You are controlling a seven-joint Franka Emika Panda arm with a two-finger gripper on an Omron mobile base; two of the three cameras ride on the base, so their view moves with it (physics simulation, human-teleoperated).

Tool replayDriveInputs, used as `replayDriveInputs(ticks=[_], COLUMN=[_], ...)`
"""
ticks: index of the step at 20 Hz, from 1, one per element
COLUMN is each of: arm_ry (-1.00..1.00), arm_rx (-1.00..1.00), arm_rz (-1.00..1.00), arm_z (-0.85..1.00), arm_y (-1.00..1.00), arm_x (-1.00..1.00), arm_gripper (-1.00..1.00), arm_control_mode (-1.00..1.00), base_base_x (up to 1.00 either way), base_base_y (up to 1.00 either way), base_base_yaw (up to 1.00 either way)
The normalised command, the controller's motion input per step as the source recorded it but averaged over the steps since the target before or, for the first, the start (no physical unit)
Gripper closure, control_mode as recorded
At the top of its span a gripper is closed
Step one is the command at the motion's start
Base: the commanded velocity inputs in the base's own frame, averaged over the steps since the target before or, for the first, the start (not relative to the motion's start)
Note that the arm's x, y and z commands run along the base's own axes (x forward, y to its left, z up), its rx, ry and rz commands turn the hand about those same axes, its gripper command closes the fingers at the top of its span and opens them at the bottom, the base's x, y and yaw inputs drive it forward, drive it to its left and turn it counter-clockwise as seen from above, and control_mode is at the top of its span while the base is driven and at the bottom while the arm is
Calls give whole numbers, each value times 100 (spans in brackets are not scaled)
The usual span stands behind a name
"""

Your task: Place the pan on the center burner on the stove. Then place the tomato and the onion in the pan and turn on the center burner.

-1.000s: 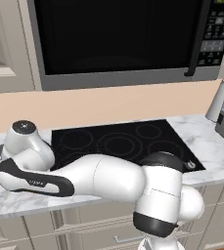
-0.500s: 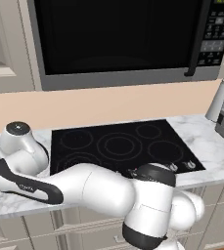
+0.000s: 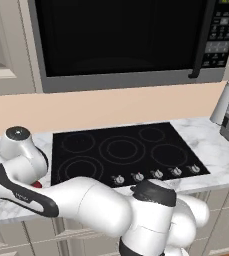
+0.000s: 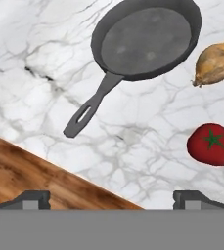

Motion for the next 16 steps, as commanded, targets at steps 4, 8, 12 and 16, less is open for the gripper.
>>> replayDriveInputs(ticks=[4,8,12,16], arm_ry=[0,0,2,1], arm_rx=[4,3,0,0], arm_rz=[-2,-3,-3,-3], arm_z=[-6,-10,-10,-4], arm_y=[0,0,0,0], arm_x=[0,0,0,2], arm_gripper=[-100,-100,-100,-100], arm_control_mode=[-100,-100,-100,-100], base_base_x=[0,0,0,0], base_base_y=[0,0,0,0], base_base_yaw=[0,0,0,0])
